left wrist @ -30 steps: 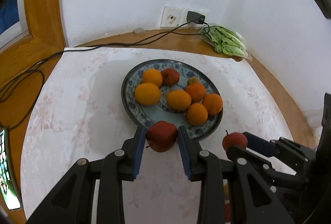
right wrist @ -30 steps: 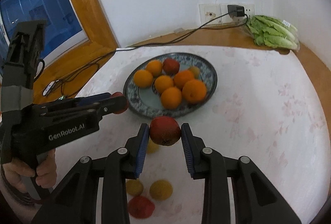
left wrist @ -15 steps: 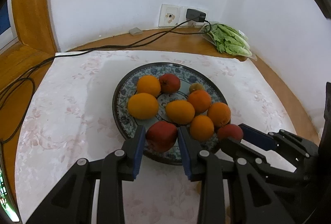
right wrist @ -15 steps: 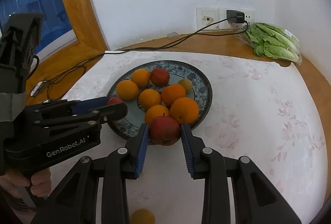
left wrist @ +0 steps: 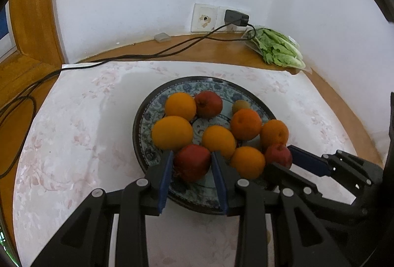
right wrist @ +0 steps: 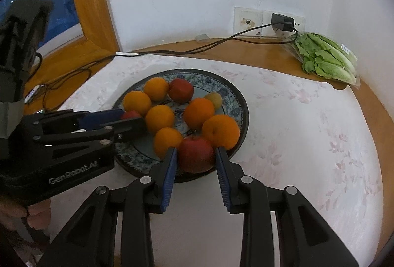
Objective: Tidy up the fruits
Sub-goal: 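Carry both apples over the plate and open both tools, then withdraw both open tools from the plate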
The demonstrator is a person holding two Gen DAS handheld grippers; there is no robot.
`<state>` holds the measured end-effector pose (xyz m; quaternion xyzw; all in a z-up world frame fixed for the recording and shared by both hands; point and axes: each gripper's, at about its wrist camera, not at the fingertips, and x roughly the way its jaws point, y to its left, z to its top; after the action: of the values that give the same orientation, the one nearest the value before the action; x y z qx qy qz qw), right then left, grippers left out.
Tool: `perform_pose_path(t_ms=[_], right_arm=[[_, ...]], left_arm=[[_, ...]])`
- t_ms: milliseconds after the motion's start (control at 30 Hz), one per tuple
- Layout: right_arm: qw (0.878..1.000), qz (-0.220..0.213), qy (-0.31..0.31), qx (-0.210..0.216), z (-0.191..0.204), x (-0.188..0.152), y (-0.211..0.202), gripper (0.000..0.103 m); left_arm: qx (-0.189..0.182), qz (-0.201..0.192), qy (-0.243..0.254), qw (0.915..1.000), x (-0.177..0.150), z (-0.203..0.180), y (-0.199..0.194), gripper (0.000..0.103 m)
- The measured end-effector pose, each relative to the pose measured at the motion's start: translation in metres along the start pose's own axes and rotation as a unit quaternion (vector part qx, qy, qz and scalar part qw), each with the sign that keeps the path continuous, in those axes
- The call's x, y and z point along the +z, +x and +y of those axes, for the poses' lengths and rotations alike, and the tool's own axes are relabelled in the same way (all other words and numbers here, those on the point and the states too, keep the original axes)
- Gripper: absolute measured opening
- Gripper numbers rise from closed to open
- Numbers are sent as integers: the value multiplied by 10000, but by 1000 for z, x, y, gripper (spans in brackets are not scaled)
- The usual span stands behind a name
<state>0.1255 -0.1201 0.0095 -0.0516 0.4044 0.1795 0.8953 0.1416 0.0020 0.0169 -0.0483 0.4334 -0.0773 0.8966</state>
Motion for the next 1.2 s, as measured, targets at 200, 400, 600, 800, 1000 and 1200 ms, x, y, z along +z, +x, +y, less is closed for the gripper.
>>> perform_pose_path(t_ms=[200, 400, 600, 800, 1000, 1200], right_arm=[[9999, -52, 74, -75, -6, 3, 5, 33], [9999, -75, 150, -13, -9, 3, 3, 33], [9992, -68, 349, 181, -13, 2, 0, 38], [9989, -129, 413, 183, -13, -2, -12, 42], [9981, -171, 566, 184, -16, -10, -30, 42], [9976, -147, 649, 194, -18, -21, -47, 42]], left_arm=[[72, -67, 76, 9999, 1, -1, 3, 34], [63, -2, 124, 9999, -1, -2, 4, 35], [57, -52, 203, 9998, -2, -7, -4, 51], [-52, -17, 194, 9998, -5, -11, -18, 52], [-100, 54, 221, 9997, -11, -18, -32, 52], [-211, 144, 259, 9993, -23, -25, -41, 53]])
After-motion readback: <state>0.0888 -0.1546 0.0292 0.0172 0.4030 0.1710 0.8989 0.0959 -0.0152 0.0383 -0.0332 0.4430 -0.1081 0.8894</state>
